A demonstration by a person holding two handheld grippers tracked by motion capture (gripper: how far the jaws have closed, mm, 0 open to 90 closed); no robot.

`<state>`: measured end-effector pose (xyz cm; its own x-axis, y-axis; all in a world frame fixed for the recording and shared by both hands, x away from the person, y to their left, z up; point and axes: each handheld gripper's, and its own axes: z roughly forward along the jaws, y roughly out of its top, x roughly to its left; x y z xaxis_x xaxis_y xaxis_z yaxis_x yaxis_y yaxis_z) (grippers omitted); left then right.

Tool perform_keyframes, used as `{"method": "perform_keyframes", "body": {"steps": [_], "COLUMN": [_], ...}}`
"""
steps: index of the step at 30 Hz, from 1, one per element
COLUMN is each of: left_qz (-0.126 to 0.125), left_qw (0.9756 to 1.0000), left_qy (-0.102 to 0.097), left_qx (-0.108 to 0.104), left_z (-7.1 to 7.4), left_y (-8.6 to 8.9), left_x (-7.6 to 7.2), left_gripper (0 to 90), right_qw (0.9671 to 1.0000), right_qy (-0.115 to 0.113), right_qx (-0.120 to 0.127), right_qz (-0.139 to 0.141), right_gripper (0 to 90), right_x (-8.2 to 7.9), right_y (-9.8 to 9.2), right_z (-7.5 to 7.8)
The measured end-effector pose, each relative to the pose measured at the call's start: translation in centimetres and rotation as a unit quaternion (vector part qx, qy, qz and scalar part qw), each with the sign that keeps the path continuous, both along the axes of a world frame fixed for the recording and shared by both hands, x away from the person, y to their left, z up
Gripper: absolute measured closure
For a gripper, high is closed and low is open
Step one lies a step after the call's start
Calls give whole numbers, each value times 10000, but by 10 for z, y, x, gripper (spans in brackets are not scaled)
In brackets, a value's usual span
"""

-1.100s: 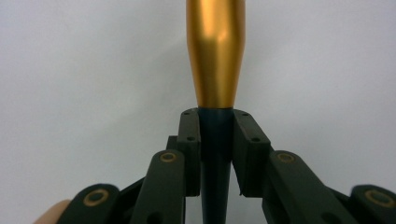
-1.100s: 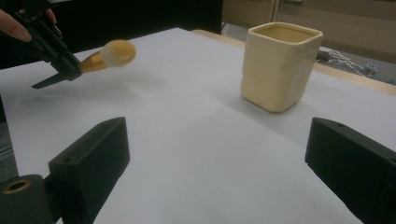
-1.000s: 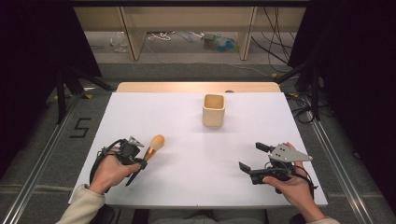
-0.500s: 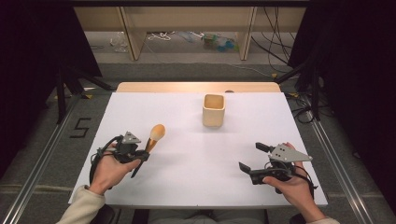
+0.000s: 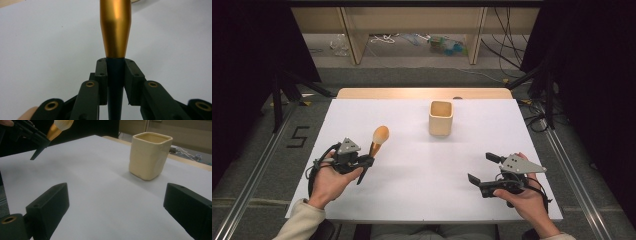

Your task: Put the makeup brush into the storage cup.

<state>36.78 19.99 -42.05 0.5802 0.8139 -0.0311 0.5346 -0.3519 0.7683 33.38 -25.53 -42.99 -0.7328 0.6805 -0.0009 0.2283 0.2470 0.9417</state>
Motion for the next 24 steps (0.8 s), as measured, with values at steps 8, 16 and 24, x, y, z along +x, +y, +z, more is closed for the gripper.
{"method": "perform_keyframes", "body": {"steps": [8,16,24], "left_qz": [-43,-63,-11], "left_qw": [9997,9973,9948], "left_qy": [-219,-547,-759], "left_qx": [-137,-478,-679], "left_z": [1,3,5], "left_y": [-3,-4,-4], "left_x": [-1,-3,-5], "left_gripper": [746,745,746], "right_qw": [9999,10000,9999], "right_qy": [71,3,71], "right_qx": [-109,-15,-106], "right_qz": [-1,14,1], "right_gripper": [73,73,73], "right_x": [-1,0,-1], "right_y": [-1,0,-1], "right_z": [1,0,1]}}
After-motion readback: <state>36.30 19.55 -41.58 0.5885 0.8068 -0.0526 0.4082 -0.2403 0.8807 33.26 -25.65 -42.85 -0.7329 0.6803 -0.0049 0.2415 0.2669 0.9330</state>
